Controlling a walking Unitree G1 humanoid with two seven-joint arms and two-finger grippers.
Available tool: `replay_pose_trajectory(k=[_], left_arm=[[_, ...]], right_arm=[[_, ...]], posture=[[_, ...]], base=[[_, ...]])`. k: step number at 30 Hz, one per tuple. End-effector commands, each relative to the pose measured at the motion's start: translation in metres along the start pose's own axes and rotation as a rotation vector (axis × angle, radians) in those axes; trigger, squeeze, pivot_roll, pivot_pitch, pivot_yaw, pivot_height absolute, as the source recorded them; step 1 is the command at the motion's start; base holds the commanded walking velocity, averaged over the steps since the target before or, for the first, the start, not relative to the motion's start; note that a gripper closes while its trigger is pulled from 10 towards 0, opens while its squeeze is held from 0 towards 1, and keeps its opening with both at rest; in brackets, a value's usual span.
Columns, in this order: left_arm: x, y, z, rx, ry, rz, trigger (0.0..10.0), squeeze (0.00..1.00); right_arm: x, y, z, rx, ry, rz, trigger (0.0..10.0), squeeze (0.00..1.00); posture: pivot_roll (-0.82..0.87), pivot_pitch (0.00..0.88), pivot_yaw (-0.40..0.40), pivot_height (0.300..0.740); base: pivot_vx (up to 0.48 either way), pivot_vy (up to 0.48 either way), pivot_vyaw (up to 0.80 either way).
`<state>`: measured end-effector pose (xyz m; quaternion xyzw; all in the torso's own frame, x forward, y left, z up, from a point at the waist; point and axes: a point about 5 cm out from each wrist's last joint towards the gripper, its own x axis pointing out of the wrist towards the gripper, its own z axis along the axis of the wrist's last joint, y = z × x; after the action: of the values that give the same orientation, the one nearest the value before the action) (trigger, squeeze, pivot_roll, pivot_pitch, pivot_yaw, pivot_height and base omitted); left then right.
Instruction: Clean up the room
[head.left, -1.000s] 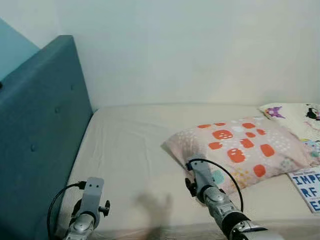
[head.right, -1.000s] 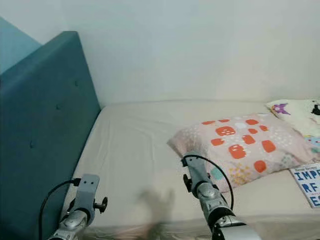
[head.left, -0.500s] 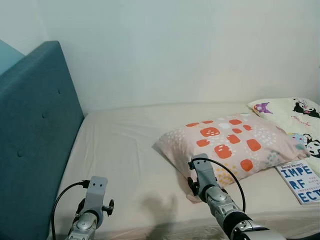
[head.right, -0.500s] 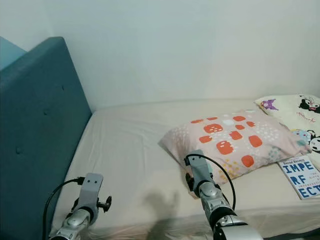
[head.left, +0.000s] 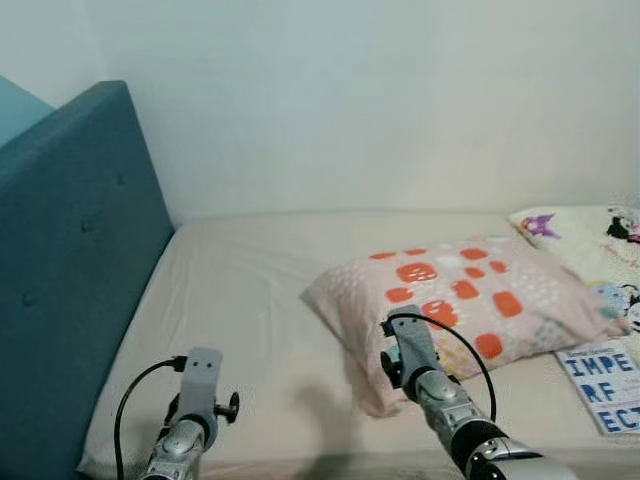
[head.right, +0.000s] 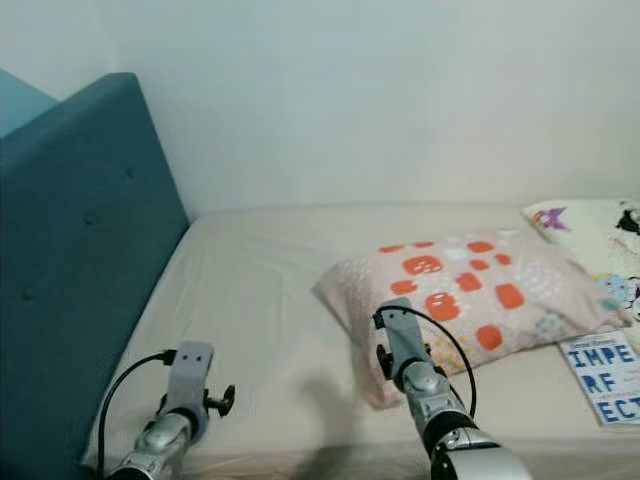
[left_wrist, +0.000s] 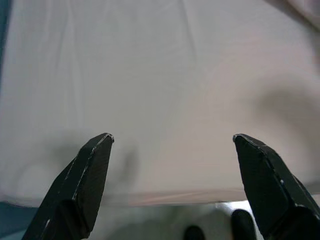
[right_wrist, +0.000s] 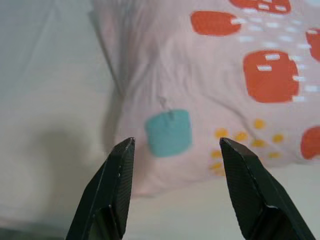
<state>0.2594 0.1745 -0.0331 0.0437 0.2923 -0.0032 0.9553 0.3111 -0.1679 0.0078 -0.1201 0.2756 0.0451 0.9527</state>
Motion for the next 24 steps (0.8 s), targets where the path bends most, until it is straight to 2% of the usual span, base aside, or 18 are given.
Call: replay_pose_trajectory(k=[1,5,12,15,18,21,24], left_arm=[[0.0,0.004,0.0,-0.011,0.002,0.012,10.0,0.0],[0.0,0.002,0.001,-0.014,-0.003,0.004,10.0,0.0],[0.0,0.003,0.0,-0.004,0.004,0.017,10.0,0.0],[0.0,0.005,0.001,-0.032,-0.002,0.036,10.0,0.0],[0.001,0.006,0.004,-0.043,-0.013,0.041,10.0,0.0],[0.003,0.008,0.012,-0.06,-0.049,0.047,10.0,0.0],[0.004,0.009,0.017,-0.061,-0.066,0.05,10.0,0.0]], right_arm=[[0.0,0.001,-0.001,0.016,0.009,-0.001,10.0,0.0],[0.0,0.0,0.001,0.014,0.006,-0.005,10.0,0.0],[0.001,-0.002,0.005,0.012,-0.003,-0.007,10.0,0.0],[0.002,-0.006,0.01,0.02,-0.014,-0.015,10.0,0.0],[0.003,-0.01,0.019,0.039,-0.037,-0.022,10.0,0.0],[0.006,-0.015,0.043,0.061,-0.102,-0.015,10.0,0.0],[0.007,-0.016,0.053,0.068,-0.119,-0.006,10.0,0.0]], posture=[[0.02,0.0,-0.035,0.74],[0.02,0.0,-0.038,0.74],[0.01,0.0,-0.04,0.74],[0.01,0.0,-0.041,0.74],[0.02,0.0,-0.043,0.74],[0.02,0.0,-0.045,0.74],[0.02,0.0,-0.046,0.74]], base=[[0.0,0.0,0.0],[0.0,0.0,0.0],[0.0,-0.471,0.0],[0.0,0.0,0.0],[0.0,0.0,0.0],[0.0,0.0,0.0],[0.0,0.0,0.0]])
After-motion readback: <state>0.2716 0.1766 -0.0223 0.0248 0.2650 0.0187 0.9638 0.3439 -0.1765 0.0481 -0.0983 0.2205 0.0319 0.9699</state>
